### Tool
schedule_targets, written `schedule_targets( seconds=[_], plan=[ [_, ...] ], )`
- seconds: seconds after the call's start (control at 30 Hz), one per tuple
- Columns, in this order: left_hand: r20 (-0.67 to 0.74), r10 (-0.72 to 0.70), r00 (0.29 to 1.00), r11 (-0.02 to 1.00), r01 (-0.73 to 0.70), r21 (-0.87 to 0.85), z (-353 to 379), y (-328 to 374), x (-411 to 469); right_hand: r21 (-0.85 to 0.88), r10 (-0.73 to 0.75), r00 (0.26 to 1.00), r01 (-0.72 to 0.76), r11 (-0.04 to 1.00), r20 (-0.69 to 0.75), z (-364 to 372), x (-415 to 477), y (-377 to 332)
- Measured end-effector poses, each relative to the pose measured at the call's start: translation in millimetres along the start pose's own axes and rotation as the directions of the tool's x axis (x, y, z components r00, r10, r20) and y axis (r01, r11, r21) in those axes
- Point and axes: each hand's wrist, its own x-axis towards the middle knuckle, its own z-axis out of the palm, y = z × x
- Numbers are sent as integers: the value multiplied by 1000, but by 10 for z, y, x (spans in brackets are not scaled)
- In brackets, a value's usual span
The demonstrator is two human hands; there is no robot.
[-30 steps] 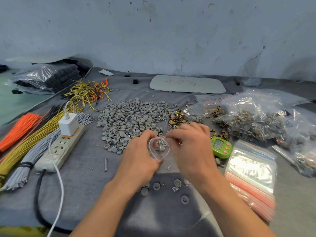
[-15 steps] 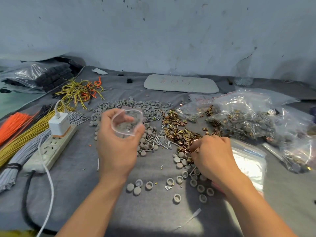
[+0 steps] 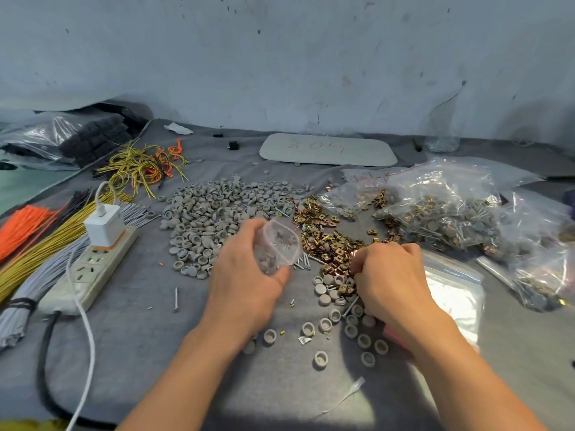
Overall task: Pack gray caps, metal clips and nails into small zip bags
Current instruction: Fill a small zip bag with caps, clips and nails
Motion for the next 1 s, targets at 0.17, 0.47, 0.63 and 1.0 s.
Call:
schedule_targets(
  seconds=[0.17, 0.47, 0.63, 1.0],
  plan=[
    [173, -14, 985, 998, 2, 66, 85, 5, -19, 268, 52, 996, -31, 963, -74, 0, -17, 17],
    [205, 61, 977, 997, -71, 41, 113, 80, -24, 953, 120, 979, -191, 236, 167, -72, -171, -5],
    [115, 228, 967, 973, -223, -55, 73, 256, -101, 945, 16, 951, -305, -122, 309, -114, -199, -31],
    [103, 183, 978, 912, -130, -389, 89, 340, -116, 968, -159, 962, -237, -77, 223, -185, -321, -9]
  ],
)
